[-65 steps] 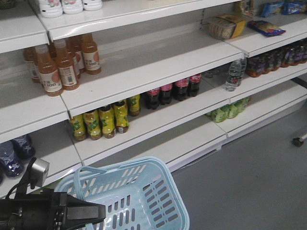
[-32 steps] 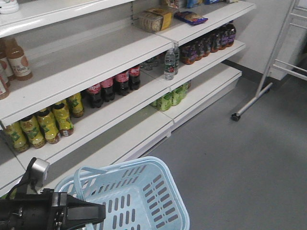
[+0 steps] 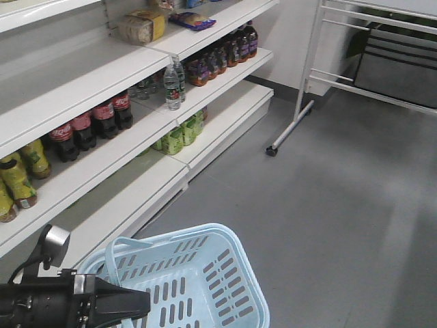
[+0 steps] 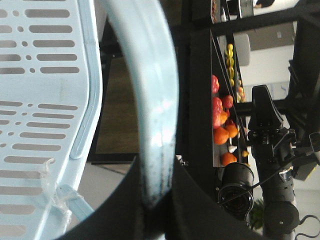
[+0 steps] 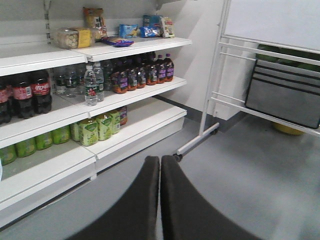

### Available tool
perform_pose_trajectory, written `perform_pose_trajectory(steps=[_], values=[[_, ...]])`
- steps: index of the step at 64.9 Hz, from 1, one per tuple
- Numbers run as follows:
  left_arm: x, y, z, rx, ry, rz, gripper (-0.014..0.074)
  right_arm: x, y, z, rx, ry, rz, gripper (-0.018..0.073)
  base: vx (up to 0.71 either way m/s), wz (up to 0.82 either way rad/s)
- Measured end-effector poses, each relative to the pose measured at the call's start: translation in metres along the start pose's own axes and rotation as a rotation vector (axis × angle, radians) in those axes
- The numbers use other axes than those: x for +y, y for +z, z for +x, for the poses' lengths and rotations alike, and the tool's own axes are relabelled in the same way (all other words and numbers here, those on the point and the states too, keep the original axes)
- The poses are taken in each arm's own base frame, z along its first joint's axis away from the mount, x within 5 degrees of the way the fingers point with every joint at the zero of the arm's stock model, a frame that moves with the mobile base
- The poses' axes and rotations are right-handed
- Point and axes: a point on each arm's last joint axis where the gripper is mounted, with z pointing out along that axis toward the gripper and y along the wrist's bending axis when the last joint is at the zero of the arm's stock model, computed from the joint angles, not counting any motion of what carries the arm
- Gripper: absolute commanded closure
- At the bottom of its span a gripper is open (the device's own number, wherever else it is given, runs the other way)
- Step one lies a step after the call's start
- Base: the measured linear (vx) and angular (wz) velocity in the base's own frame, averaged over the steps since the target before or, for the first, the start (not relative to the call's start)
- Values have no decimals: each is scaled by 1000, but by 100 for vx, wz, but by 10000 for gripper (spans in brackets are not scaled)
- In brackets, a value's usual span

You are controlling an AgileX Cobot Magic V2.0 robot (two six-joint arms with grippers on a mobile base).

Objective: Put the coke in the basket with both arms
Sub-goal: 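Turn the base away from the shelf while holding the basket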

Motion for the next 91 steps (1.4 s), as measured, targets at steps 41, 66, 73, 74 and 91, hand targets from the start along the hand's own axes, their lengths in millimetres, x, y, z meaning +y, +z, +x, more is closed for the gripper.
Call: perform_pose_trajectory(steps=[41, 66, 73, 74, 91], values=[[0, 0, 0, 0, 0, 0, 602, 0, 0, 0, 0, 0, 0, 561, -7, -45], [0, 0, 0, 0, 0, 0, 603, 0, 0, 0, 0, 0, 0, 561, -5, -36], [0, 0, 0, 0, 0, 1, 603, 0, 0, 0, 0, 0, 0, 561, -4, -20], [0, 0, 0, 0, 0, 1, 603, 0, 0, 0, 0, 0, 0, 561, -3, -18], [0, 0, 0, 0, 0, 1, 603, 0, 0, 0, 0, 0, 0, 561, -1, -17]])
